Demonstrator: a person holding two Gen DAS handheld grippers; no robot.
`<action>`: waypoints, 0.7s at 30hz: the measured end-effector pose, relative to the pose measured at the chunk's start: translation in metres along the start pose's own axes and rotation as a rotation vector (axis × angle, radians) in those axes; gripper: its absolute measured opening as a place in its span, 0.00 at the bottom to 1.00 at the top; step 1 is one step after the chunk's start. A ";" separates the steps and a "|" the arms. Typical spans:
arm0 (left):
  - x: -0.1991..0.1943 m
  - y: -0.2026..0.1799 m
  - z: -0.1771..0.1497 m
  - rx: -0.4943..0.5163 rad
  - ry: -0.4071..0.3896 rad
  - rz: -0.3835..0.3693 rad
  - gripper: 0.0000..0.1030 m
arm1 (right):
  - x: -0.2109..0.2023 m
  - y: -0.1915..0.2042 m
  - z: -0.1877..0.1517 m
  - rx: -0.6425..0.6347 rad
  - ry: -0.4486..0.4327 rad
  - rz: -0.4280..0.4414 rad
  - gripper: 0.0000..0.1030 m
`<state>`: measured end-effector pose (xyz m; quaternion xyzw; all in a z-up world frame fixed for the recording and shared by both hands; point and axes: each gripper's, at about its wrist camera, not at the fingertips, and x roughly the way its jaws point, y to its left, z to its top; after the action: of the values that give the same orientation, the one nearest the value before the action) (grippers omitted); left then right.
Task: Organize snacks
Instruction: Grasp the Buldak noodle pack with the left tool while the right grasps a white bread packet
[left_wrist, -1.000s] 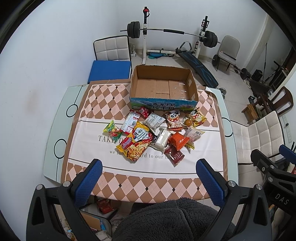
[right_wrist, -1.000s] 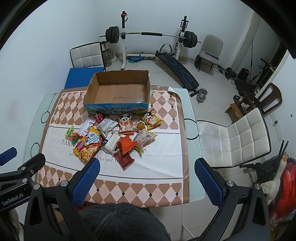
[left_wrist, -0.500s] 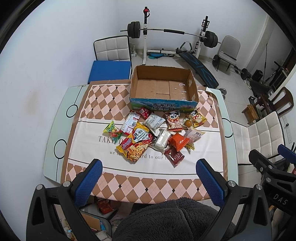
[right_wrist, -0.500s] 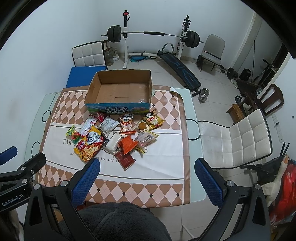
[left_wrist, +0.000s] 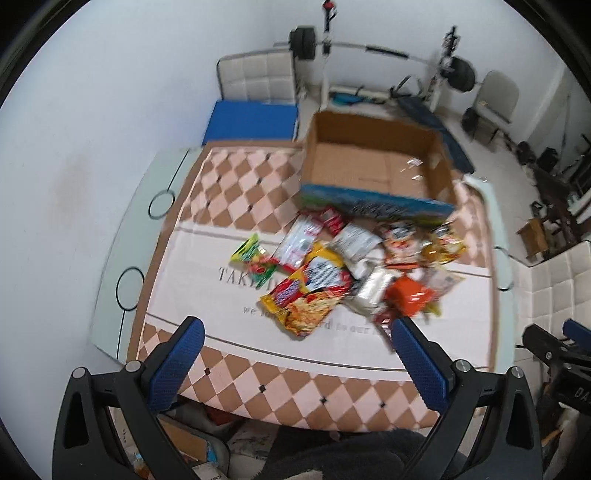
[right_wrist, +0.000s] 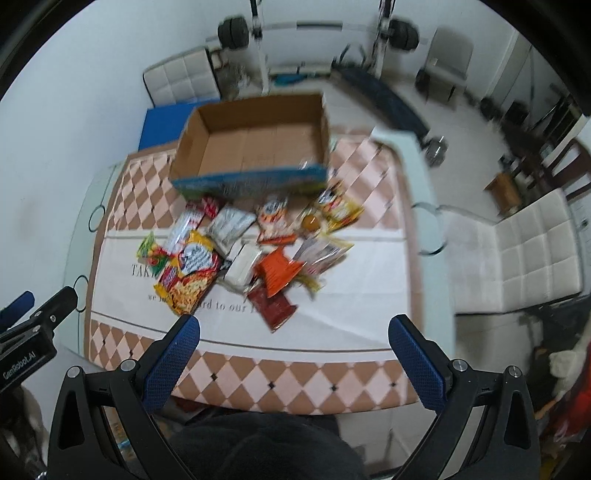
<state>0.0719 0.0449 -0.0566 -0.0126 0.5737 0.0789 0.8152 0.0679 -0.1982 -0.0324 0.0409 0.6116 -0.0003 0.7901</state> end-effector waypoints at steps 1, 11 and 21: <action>0.015 0.003 0.004 0.001 0.022 0.008 1.00 | 0.016 0.001 0.003 0.007 0.027 0.011 1.00; 0.172 -0.006 0.018 0.268 0.186 -0.006 1.00 | 0.187 0.020 0.025 -0.023 0.279 0.035 1.00; 0.290 -0.068 0.003 0.669 0.337 -0.070 1.00 | 0.263 0.025 0.043 -0.095 0.344 -0.037 1.00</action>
<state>0.1799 0.0115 -0.3324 0.2219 0.6929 -0.1442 0.6707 0.1772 -0.1627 -0.2743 -0.0083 0.7377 0.0208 0.6747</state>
